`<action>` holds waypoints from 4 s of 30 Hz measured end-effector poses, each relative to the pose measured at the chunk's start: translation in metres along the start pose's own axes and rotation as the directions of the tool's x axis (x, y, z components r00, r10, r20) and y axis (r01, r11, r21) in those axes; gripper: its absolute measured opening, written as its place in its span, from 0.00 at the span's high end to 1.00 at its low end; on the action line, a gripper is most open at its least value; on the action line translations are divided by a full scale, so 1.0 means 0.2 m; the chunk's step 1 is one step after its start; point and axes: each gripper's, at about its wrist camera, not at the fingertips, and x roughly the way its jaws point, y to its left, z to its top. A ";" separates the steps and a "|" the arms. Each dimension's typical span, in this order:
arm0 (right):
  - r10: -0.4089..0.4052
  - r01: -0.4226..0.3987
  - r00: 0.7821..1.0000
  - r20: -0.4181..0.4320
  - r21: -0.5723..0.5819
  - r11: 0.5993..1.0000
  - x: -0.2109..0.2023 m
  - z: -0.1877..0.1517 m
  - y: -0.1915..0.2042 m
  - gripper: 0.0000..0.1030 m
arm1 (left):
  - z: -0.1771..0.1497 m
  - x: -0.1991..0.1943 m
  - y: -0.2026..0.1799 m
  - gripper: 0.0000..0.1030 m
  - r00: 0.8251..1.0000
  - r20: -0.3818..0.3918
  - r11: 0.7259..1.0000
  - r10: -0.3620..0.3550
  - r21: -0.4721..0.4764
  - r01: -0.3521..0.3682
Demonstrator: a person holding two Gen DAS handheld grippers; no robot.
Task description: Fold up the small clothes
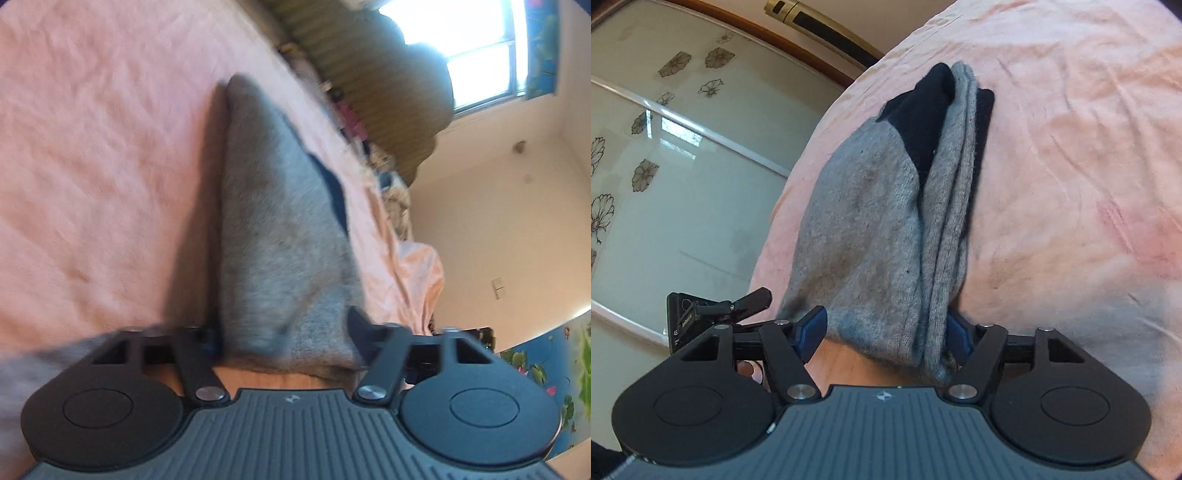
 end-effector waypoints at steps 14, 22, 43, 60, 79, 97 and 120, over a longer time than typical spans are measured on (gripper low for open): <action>-0.042 0.056 0.997 0.071 -0.207 0.977 -0.25 0.00 0.06 0.48 | -0.13 -0.20 -0.17 0.75 0.984 0.054 0.956 0.173 0.231 -0.180; -0.167 0.207 0.958 0.232 -0.162 0.965 0.00 0.55 0.16 0.32 | -0.06 -0.02 -0.57 0.24 0.869 0.419 0.686 0.263 0.553 -0.473; -0.120 0.132 0.979 0.162 -0.067 0.989 -0.01 0.30 0.00 0.18 | 0.09 0.01 -0.21 0.20 0.934 0.257 0.884 0.248 0.334 -0.326; -0.077 0.089 0.978 0.193 -0.057 0.994 -0.10 0.05 -0.01 0.39 | 0.15 0.13 -0.19 0.53 0.948 0.163 0.920 0.272 0.246 -0.306; -0.120 0.143 0.983 0.140 -0.163 0.976 -0.09 -0.13 0.07 0.74 | 0.06 0.09 -0.22 0.44 0.942 0.177 0.902 0.286 0.281 -0.327; -0.142 0.161 0.986 0.083 -0.299 0.941 -0.15 -0.14 0.22 0.81 | -0.16 -0.07 -0.23 0.89 0.975 0.050 0.946 0.215 0.237 -0.221; -0.234 0.284 0.943 0.234 -0.209 0.936 0.15 0.55 0.09 0.91 | -0.43 -0.19 -0.17 0.22 0.912 0.350 0.799 0.215 0.474 -0.370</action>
